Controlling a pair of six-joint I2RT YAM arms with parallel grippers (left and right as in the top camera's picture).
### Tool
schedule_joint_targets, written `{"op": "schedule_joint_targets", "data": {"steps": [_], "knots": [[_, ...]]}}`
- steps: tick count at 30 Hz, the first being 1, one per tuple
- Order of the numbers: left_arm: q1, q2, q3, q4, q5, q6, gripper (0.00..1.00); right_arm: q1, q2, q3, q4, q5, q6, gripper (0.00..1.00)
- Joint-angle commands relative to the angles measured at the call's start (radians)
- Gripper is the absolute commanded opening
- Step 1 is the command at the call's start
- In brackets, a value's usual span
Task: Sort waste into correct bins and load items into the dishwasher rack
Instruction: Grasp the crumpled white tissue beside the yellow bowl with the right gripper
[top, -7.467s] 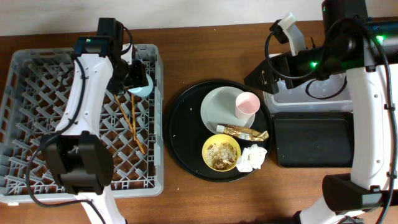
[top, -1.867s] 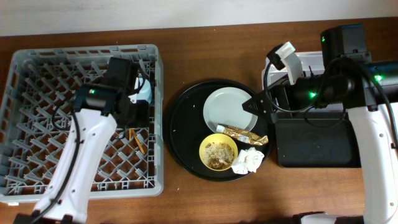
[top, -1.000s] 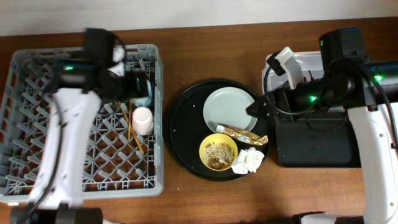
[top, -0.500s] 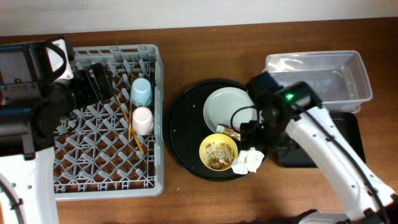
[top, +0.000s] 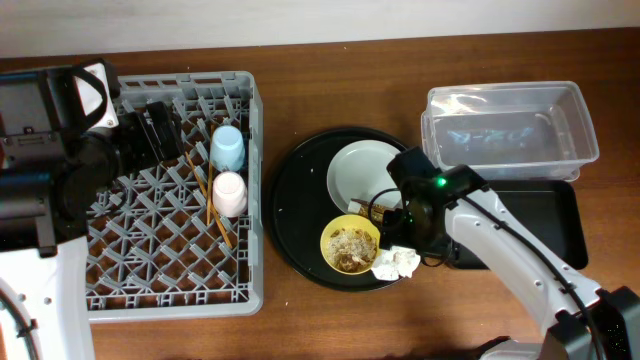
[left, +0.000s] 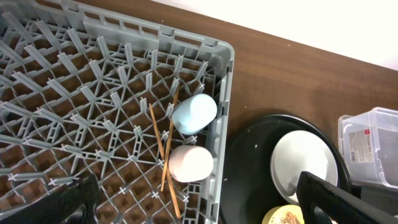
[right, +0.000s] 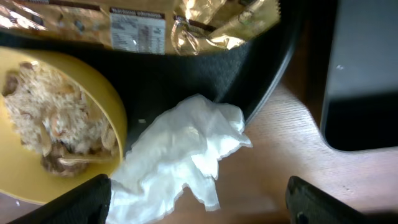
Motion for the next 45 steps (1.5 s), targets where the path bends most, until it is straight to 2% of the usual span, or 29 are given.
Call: {"op": "schedule_joint_targets", "data": {"steps": [1, 4, 12, 16, 17, 18, 19, 23, 24, 26, 27, 33, 38, 45], "knots": [[0.002, 0.002, 0.010, -0.002, 0.011, 0.002, 0.99, -0.003, -0.006, -0.079, 0.115, -0.089, 0.019, 0.90], [0.002, 0.002, 0.010, -0.002, 0.011, 0.002, 0.99, -0.003, -0.006, -0.144, 0.210, -0.133, 0.023, 0.90], [0.002, 0.002, 0.010, -0.002, 0.011, 0.002, 0.99, -0.003, -0.006, -0.179, 0.228, -0.064, 0.023, 0.86], [0.002, 0.002, 0.010, -0.002, 0.011, 0.002, 0.99, -0.003, -0.006, -0.182, 0.230, -0.039, 0.023, 0.72], [0.002, 0.002, 0.010, -0.002, 0.011, 0.002, 0.99, -0.003, -0.006, -0.182, 0.230, -0.039, 0.023, 0.67], [0.002, 0.002, 0.010, -0.002, 0.011, 0.002, 0.99, -0.003, -0.006, -0.182, 0.230, -0.039, 0.023, 0.56], [0.002, 0.002, 0.010, -0.002, 0.011, 0.002, 0.99, -0.003, -0.006, -0.182, 0.231, -0.041, 0.023, 0.53], [0.002, 0.002, 0.010, -0.002, 0.011, 0.002, 0.99, -0.003, -0.007, -0.165, 0.244, -0.101, 0.010, 0.53], [0.002, 0.002, 0.010, -0.002, 0.011, 0.002, 0.99, -0.003, -0.007, -0.150, 0.230, -0.100, 0.010, 0.58], [0.002, 0.002, 0.010, -0.002, 0.011, 0.002, 0.99, -0.003, -0.007, -0.122, 0.190, -0.100, 0.006, 0.79], [0.002, 0.002, 0.010, -0.002, 0.010, 0.002, 0.99, -0.003, -0.007, -0.107, 0.182, -0.100, -0.014, 0.81], [0.002, 0.002, 0.010, -0.002, 0.011, 0.002, 0.99, -0.005, -0.034, -0.063, 0.138, -0.065, -0.027, 0.80], [0.002, 0.002, 0.010, -0.002, 0.011, 0.002, 0.99, -0.011, -0.034, -0.063, 0.097, 0.003, -0.026, 0.75], [0.002, 0.002, 0.010, -0.002, 0.011, 0.002, 0.99, -0.106, -0.034, -0.092, 0.115, -0.072, -0.027, 0.71]]}}
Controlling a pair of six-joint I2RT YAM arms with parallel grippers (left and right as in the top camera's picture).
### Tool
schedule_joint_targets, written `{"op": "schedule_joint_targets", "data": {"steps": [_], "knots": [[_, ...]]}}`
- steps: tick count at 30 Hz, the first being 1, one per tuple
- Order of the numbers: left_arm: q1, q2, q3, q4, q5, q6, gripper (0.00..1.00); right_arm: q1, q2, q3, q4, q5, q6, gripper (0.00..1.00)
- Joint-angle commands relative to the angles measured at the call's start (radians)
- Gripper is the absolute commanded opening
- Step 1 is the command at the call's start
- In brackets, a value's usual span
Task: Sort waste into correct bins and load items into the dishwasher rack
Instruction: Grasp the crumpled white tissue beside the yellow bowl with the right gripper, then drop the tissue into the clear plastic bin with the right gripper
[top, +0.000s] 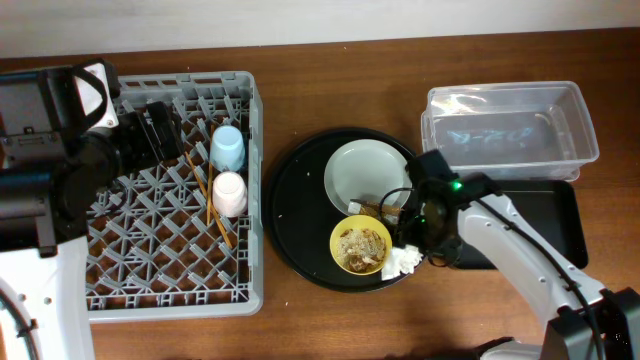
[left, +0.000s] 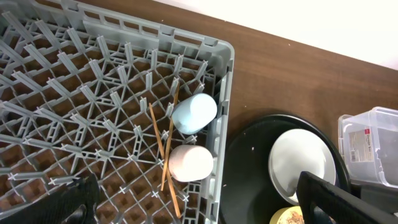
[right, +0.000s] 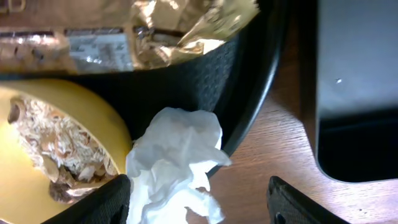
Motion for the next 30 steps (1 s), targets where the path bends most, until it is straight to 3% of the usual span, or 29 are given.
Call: {"op": "schedule_joint_targets", "data": {"steps": [1, 7, 10, 15, 16, 17, 21, 25, 30], "knots": [[0.002, 0.002, 0.010, 0.000, 0.010, 0.002, 0.99, -0.004, -0.018, -0.026, 0.040, -0.037, -0.001, 0.71], [0.002, 0.002, 0.010, 0.000, 0.010, 0.002, 0.99, -0.004, -0.018, -0.121, 0.189, -0.040, 0.030, 0.70], [0.002, 0.002, 0.010, 0.000, 0.010, 0.002, 0.99, -0.004, -0.018, -0.121, 0.197, -0.036, 0.029, 0.47], [0.002, 0.002, 0.010, 0.000, 0.010, 0.002, 0.99, -0.005, -0.018, -0.121, 0.194, -0.029, 0.029, 0.29], [0.002, 0.002, 0.010, 0.000, 0.010, 0.002, 0.99, -0.006, -0.018, -0.121, 0.191, -0.029, 0.029, 0.10], [0.002, 0.002, 0.010, 0.000, 0.010, 0.002, 0.99, -0.006, -0.018, -0.120, 0.191, -0.030, 0.029, 0.04], [0.002, 0.002, 0.010, 0.000, 0.010, 0.002, 1.00, -0.049, -0.087, 0.057, 0.064, -0.169, -0.121, 0.04], [0.002, 0.002, 0.010, 0.000, 0.010, 0.002, 0.99, -0.171, -0.149, 0.330, -0.039, -0.082, -0.167, 0.04], [0.002, 0.002, 0.010, 0.000, 0.010, 0.002, 0.99, -0.370, -0.078, 0.380, 0.193, 0.107, -0.167, 0.04]]}}
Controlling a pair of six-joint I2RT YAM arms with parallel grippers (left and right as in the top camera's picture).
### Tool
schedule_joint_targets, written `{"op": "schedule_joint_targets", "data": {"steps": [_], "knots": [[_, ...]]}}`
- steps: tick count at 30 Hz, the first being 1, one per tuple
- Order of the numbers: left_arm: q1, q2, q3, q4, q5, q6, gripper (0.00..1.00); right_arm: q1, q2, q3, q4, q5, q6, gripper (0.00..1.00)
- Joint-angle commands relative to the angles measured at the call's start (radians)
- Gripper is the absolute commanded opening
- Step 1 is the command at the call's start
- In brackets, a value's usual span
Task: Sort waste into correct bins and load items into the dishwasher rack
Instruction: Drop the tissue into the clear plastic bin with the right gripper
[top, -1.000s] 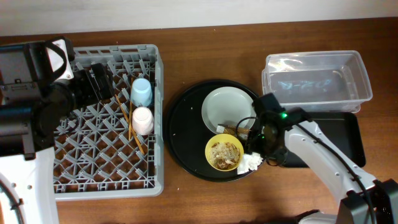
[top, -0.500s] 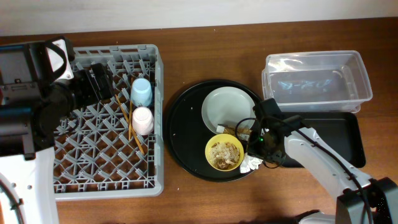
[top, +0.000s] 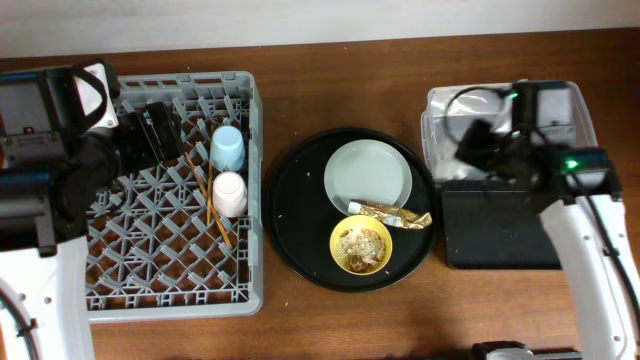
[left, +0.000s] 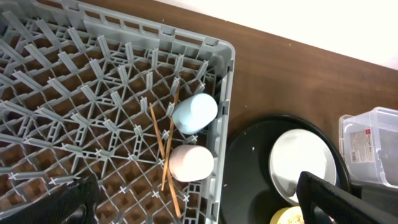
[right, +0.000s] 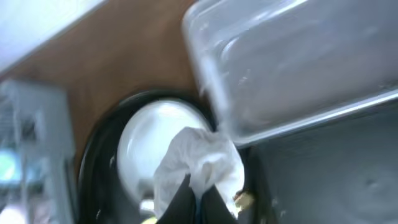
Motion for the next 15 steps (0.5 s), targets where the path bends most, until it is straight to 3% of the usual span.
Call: {"op": "schedule_joint_targets", "data": {"steps": [1, 2, 3, 4, 5, 6, 8, 10, 13, 15], "knots": [[0.002, 0.002, 0.010, 0.000, 0.011, 0.002, 0.99, -0.071, 0.103, 0.003, 0.106, 0.109, -0.024, 0.04], [0.002, 0.002, 0.010, 0.000, 0.011, 0.002, 0.99, -0.080, 0.163, 0.003, 0.163, 0.110, -0.052, 0.11], [0.002, 0.002, 0.010, 0.000, 0.011, 0.002, 0.99, -0.080, 0.198, 0.003, 0.194, 0.109, -0.079, 0.25], [0.002, 0.002, 0.010, 0.000, 0.011, 0.002, 0.99, -0.080, 0.250, 0.003, 0.229, 0.109, -0.130, 0.44], [0.002, 0.002, 0.010, 0.000, 0.010, 0.002, 0.99, -0.082, 0.273, 0.003, 0.248, 0.109, -0.150, 0.76], [0.002, 0.002, 0.010, 0.000, 0.011, 0.002, 0.99, -0.086, 0.276, 0.004, 0.262, 0.109, -0.150, 0.97], [0.002, 0.002, 0.010, 0.000, 0.011, 0.002, 0.99, -0.095, 0.262, 0.030, 0.248, 0.098, -0.150, 0.99], [0.002, 0.002, 0.010, 0.000, 0.011, 0.002, 0.99, -0.098, 0.204, 0.156, 0.048, -0.043, -0.180, 0.99], [0.002, 0.002, 0.010, 0.000, 0.011, 0.002, 0.99, -0.069, 0.146, 0.259, -0.241, -0.243, -0.254, 0.74], [0.002, 0.002, 0.010, 0.000, 0.011, 0.002, 0.99, -0.012, 0.117, 0.241, -0.418, -0.189, -0.257, 0.04]]}}
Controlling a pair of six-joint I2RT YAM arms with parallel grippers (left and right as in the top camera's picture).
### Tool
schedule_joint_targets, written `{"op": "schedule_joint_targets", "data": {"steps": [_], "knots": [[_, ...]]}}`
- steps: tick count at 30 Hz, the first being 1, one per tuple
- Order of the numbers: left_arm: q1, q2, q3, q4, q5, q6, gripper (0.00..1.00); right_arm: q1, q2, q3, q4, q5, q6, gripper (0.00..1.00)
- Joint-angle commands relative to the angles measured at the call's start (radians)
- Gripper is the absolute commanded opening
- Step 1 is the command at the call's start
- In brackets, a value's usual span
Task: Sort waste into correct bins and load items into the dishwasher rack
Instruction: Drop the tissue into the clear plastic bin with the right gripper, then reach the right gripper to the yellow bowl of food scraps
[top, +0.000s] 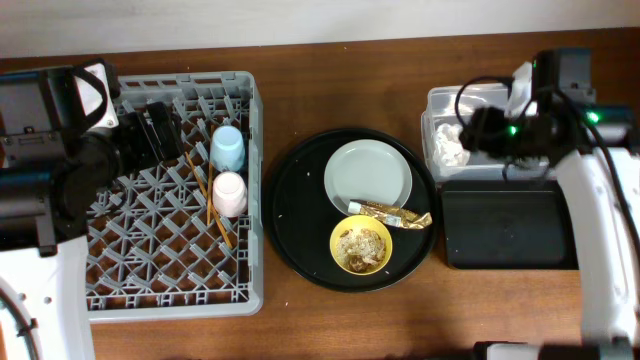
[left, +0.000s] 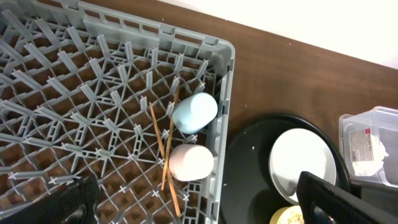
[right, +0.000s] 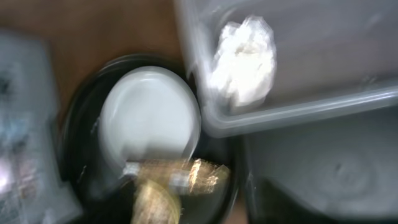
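A crumpled white napkin (top: 449, 145) (right: 244, 59) lies loose in the clear plastic bin (top: 570, 105). My right gripper (top: 487, 134) hovers over that bin, apart from the napkin and open; the blurred right wrist view does not show its fingers. On the round black tray (top: 295, 215) sit a white plate (top: 368, 175), a gold wrapper (top: 392, 213) and a yellow bowl of food (top: 361, 245). My left gripper (left: 198, 200) hangs open and empty above the grey dishwasher rack (top: 150, 290), which holds a blue cup (top: 227, 147), a pink cup (top: 229, 193) and chopsticks (top: 215, 215).
A black bin (top: 510, 228) stands right of the tray, just in front of the clear bin. Bare brown table runs along the front edge and between rack and tray. A wall borders the far side.
My right gripper, which held the napkin pinched near the clear bin's left edge, has let it go. The napkin now rests inside the clear bin. The left arm is unchanged.
First the right gripper stood open over the napkin at the tray's front right rim beside the yellow bowl, and stayed there at the second moment. Then it held the napkin up by the clear bin. Now the napkin lies in that bin.
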Motion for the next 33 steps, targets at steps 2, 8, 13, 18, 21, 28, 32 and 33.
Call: {"op": "schedule_joint_targets", "data": {"steps": [2, 8, 13, 18, 21, 28, 32, 33], "knots": [[0.002, 0.001, 0.010, 0.001, 0.011, 0.002, 0.99, 0.120, -0.027, -0.068, -0.187, -0.020, -0.034, 0.04], [0.002, 0.001, 0.010, 0.001, 0.011, 0.002, 0.99, 0.310, -0.026, -0.494, 0.141, 0.024, 0.103, 0.05], [0.002, 0.001, 0.010, 0.001, 0.011, 0.002, 0.99, 0.356, -0.025, -0.683, 0.407, 0.024, 0.133, 0.05], [0.002, 0.002, 0.010, 0.001, 0.011, 0.002, 0.99, 0.442, -0.025, -0.763, 0.510, 0.024, 0.133, 0.06], [0.002, 0.001, 0.010, 0.001, 0.011, 0.002, 0.99, 0.516, -0.025, -0.777, 0.542, 0.019, 0.159, 0.08], [0.002, 0.001, 0.010, 0.001, 0.011, 0.002, 0.99, 0.581, -0.025, -0.776, 0.569, 0.008, 0.130, 0.16], [0.002, 0.001, 0.010, 0.001, 0.011, 0.002, 0.99, 0.550, -0.027, -0.668, 0.436, 0.090, -0.035, 0.31], [0.002, 0.001, 0.010, 0.001, 0.010, 0.002, 0.99, 0.534, -0.027, -0.602, 0.358, 0.173, -0.113, 0.36]]}}
